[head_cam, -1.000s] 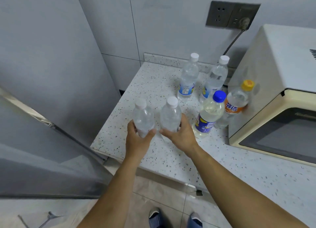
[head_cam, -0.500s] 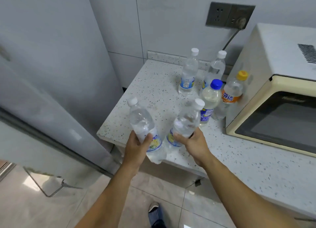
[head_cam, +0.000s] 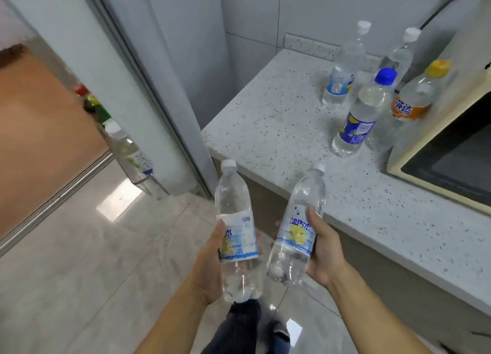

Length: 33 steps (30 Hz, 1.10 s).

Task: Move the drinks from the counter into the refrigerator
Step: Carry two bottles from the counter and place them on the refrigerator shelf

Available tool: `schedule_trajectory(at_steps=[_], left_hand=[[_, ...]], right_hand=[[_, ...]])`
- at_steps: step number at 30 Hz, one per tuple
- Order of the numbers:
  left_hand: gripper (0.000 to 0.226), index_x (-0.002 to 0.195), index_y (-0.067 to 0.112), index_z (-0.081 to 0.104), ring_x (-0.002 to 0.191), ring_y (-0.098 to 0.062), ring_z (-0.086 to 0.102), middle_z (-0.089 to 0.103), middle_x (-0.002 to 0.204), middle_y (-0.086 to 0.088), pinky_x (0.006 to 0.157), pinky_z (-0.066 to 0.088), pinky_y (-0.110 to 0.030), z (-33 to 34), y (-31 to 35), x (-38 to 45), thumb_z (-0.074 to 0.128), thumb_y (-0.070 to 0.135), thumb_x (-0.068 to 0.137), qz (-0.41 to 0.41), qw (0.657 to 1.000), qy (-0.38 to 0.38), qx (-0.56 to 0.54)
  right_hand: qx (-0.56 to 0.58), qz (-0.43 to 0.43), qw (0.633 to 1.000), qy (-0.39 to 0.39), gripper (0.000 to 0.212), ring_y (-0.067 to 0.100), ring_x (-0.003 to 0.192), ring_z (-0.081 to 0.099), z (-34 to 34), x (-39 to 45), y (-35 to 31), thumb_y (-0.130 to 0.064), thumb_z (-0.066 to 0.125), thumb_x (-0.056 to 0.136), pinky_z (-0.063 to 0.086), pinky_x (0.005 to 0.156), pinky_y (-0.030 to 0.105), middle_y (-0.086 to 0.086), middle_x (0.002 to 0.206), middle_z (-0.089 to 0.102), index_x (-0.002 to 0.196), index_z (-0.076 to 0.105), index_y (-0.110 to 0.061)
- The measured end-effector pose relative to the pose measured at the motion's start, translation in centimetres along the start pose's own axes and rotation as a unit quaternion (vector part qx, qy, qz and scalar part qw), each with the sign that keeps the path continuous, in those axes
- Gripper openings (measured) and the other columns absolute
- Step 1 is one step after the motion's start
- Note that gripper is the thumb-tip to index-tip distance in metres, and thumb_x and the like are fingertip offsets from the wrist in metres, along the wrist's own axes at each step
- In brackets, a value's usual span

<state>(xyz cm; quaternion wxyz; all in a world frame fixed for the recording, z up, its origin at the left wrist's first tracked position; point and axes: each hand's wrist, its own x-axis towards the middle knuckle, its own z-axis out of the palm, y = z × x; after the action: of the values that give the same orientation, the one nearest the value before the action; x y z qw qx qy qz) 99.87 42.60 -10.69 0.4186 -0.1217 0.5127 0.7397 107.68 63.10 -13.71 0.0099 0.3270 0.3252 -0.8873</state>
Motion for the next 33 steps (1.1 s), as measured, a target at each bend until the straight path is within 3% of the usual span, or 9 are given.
schedule_trajectory(at_steps=[4,6,8,12,18,26,33], left_hand=[[0.043,0.092,0.008,0.08,0.074,-0.03,0.072,0.073,0.097,-0.019,0.067,0.061,-0.043,-3.6,-1.2,-3.7,0.06,0.045,0.084,0.013,0.998,0.057,-0.034],[0.035,0.092,0.005,0.078,0.073,-0.03,0.072,0.073,0.096,-0.02,0.064,0.062,-0.042,-5.6,-1.2,-5.3,0.07,0.037,0.08,0.021,0.995,0.087,-0.045],[0.045,0.095,0.004,0.076,0.074,-0.03,0.072,0.074,0.095,-0.02,0.061,0.06,-0.04,-7.9,-0.9,-6.8,0.067,0.042,0.073,0.038,0.99,0.131,-0.036],[0.065,0.11,0.008,0.069,0.08,-0.029,0.074,0.076,0.096,-0.015,0.059,0.058,-0.033,-12.9,0.5,-10.0,0.073,0.053,0.063,0.082,0.972,0.218,0.014],[0.059,0.114,0.018,0.065,0.081,-0.024,0.075,0.077,0.095,-0.006,0.057,0.058,-0.028,-22.5,3.2,-14.6,0.071,0.056,0.069,0.146,0.941,0.305,0.02],[0.052,0.109,0.022,0.061,0.077,-0.019,0.076,0.077,0.089,0.001,0.056,0.058,-0.026,-33.0,8.7,-18.4,0.069,0.054,0.069,0.215,0.912,0.35,-0.001],[0.051,0.114,0.022,0.058,0.081,-0.02,0.076,0.077,0.092,0.001,0.059,0.058,-0.026,-39.1,13.9,-15.9,0.067,0.053,0.075,0.221,0.91,0.351,-0.018]], right_hand=[[-0.066,0.045,0.996,-0.035,0.05,0.03,0.076,0.073,2.3,-0.5,4.2,-0.054,0.068,0.07,0.058,0.07,0.041,0.018,0.088,0.073,0.087,0.081,-0.008],[-0.107,0.066,0.99,-0.061,0.051,0.03,0.077,0.073,4.3,-0.8,6.2,-0.051,0.069,0.07,0.058,0.071,0.041,0.018,0.09,0.074,0.095,0.078,-0.007],[-0.15,0.079,0.982,-0.088,0.061,0.03,0.079,0.073,6.5,-0.8,8.0,-0.048,0.074,0.071,0.058,0.072,0.041,0.019,0.093,0.074,0.111,0.069,-0.002],[-0.231,0.101,0.959,-0.128,0.074,0.032,0.084,0.073,12.0,-0.3,12.0,-0.046,0.077,0.069,0.058,0.076,0.042,0.021,0.099,0.073,0.124,0.058,0.0],[-0.318,0.12,0.921,-0.189,0.072,0.035,0.098,0.072,21.6,1.1,18.7,-0.049,0.077,0.069,0.059,0.082,0.043,0.019,0.11,0.073,0.126,0.061,-0.008],[-0.367,0.117,0.885,-0.262,0.066,0.038,0.105,0.07,34.7,3.1,26.6,-0.049,0.07,0.075,0.053,0.096,0.053,0.018,0.115,0.072,0.129,0.061,-0.011],[-0.382,0.106,0.876,-0.276,0.067,0.035,0.103,0.071,41.5,8.1,28.7,-0.055,0.068,0.074,0.055,0.094,0.052,0.015,0.113,0.073,0.126,0.062,-0.013]])
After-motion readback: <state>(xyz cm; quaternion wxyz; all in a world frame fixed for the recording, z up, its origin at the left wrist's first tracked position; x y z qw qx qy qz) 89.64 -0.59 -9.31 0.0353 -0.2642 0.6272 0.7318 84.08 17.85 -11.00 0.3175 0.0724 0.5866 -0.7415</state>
